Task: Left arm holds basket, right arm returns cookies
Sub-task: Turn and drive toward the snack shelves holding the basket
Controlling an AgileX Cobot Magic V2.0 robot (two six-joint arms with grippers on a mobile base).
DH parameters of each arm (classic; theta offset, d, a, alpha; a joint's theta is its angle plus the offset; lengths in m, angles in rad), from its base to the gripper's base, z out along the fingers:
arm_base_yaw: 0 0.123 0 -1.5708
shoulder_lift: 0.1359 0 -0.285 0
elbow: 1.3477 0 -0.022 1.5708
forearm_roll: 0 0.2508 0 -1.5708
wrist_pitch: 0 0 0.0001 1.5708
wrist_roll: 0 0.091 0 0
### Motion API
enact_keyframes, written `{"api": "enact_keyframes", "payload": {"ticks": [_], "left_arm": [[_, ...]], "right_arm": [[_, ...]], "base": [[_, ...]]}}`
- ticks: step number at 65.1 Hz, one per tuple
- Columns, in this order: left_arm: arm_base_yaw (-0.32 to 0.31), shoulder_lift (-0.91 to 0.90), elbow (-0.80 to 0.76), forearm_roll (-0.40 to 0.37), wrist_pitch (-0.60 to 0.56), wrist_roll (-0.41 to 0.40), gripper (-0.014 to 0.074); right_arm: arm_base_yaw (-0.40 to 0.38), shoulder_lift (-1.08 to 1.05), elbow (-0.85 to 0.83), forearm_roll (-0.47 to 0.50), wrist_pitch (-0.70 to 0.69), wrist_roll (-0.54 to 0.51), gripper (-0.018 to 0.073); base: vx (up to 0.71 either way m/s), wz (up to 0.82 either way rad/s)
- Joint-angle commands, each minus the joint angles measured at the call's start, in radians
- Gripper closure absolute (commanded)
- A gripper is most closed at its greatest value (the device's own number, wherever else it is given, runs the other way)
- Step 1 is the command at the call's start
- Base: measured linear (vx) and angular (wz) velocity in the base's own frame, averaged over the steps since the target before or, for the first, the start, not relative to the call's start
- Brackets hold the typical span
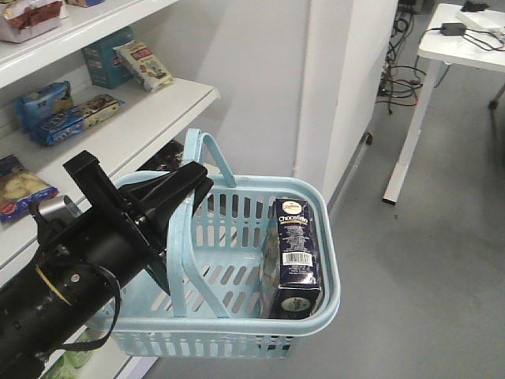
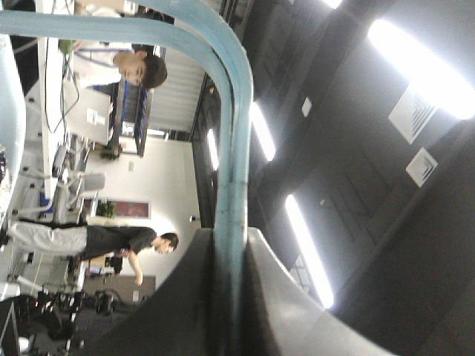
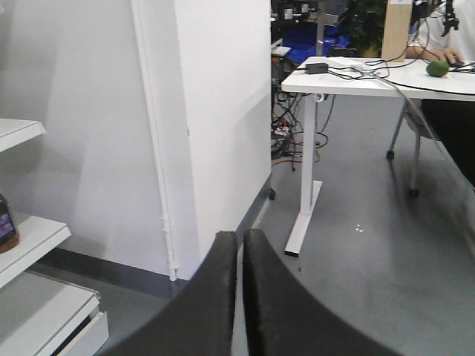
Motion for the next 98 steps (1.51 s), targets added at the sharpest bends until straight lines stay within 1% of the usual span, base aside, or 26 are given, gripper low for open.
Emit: {"api": "enact_keyframes", "payload": {"ticks": [1, 98], "left_arm": [[-0.007, -0.032, -0.03, -0.007, -0.137, -0.004, 0.0599], [-0.007, -0.032, -0.03, -0.007, -0.137, -0.004, 0.0599]], "right_arm": [[-0.004, -0.009, 0.016, -0.006, -0.072, -0.005, 0.0566], [-0.004, -0.009, 0.016, -0.006, -0.072, -0.005, 0.0566]], "base": [[0.08, 0.38], [0.07, 0.45]]}}
